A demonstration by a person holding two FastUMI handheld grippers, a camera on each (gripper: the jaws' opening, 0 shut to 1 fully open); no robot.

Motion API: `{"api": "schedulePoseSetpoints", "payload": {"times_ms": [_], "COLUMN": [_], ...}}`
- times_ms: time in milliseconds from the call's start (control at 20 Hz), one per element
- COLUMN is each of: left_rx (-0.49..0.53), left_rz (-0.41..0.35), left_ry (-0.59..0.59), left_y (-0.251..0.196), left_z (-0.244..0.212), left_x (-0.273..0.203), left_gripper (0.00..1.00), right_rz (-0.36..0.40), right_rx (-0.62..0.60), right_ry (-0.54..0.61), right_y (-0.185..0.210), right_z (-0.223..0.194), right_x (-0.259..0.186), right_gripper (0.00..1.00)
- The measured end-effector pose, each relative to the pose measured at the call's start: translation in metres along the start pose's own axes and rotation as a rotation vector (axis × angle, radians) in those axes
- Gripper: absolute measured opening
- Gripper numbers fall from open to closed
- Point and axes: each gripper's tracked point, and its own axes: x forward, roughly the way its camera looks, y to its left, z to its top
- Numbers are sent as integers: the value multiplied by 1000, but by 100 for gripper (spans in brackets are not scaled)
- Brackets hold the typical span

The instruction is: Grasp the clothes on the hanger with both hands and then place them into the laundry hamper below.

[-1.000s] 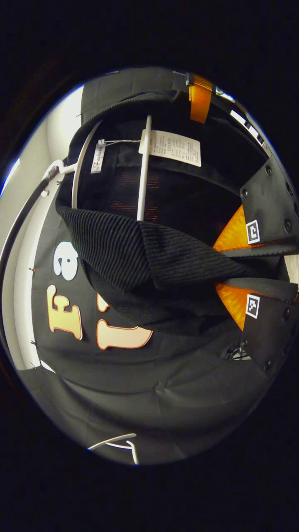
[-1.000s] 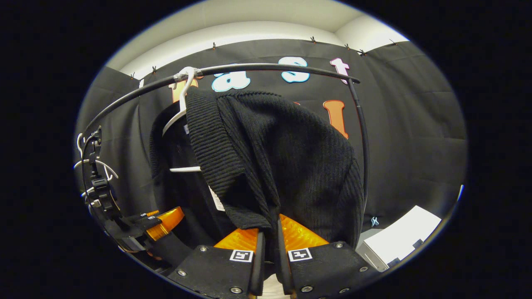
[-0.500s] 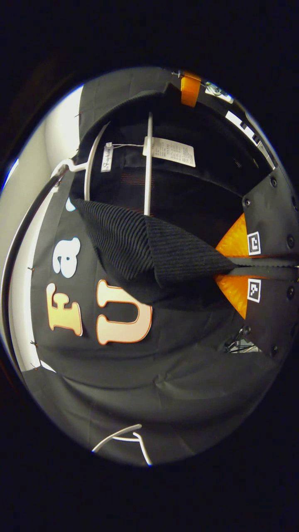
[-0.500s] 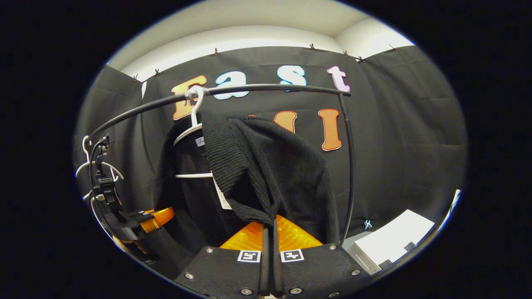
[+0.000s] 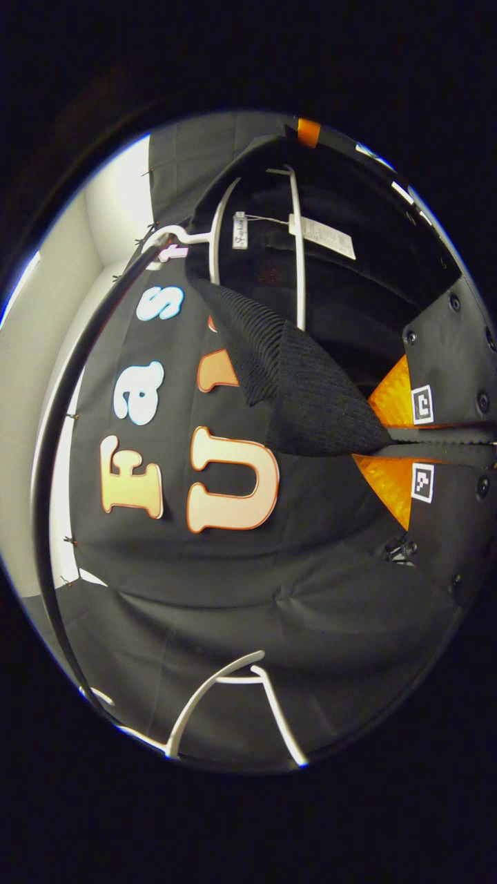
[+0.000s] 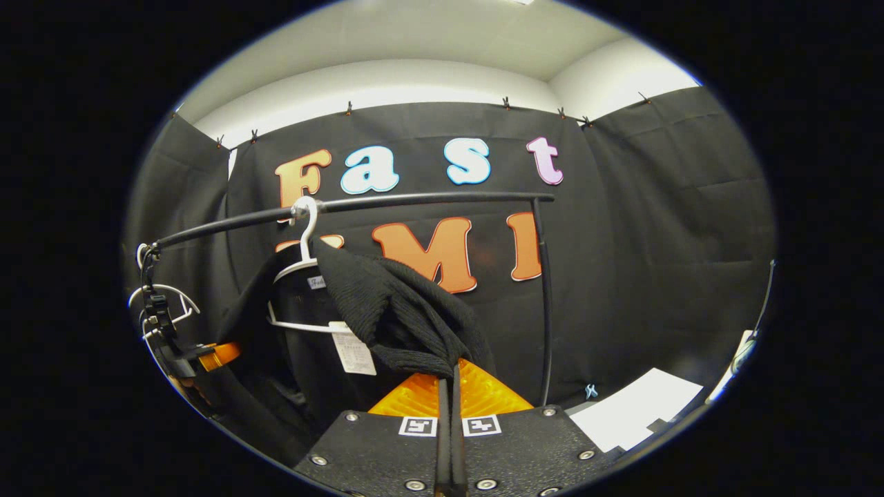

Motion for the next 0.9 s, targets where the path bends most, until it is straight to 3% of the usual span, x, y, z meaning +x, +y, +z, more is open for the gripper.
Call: {"api": "schedulePoseSetpoints", "payload": {"times_ms": [100, 150, 200, 550, 600, 650, 700, 900], "left_rx": [2, -3, -2, 27, 29, 31, 32, 65], "left_rz": [20, 23, 29, 78, 87, 96, 104, 141], "left_ry": [-14, -19, -24, -87, -98, -107, -114, -124], "left_y": [9, 11, 14, 34, 37, 38, 40, 43], "left_z": [8, 11, 14, 43, 48, 51, 54, 59], "left_x": [-2, -3, -4, -8, -7, -6, -5, 1], "left_gripper": [7, 10, 7, 7, 7, 7, 7, 10], "right_rz": [-25, -27, -25, 16, 26, 35, 44, 81], "right_rx": [8, 7, 3, 6, 10, 12, 14, 18], "right_ry": [-33, -44, -51, -81, -78, -71, -63, -19], "right_y": [-10, -11, -12, -31, -36, -39, -42, -53], "right_z": [17, 24, 29, 66, 66, 65, 62, 52], "right_x": [2, 4, 6, 30, 35, 43, 50, 84], "right_gripper": [0, 7, 0, 0, 6, 6, 0, 0]}}
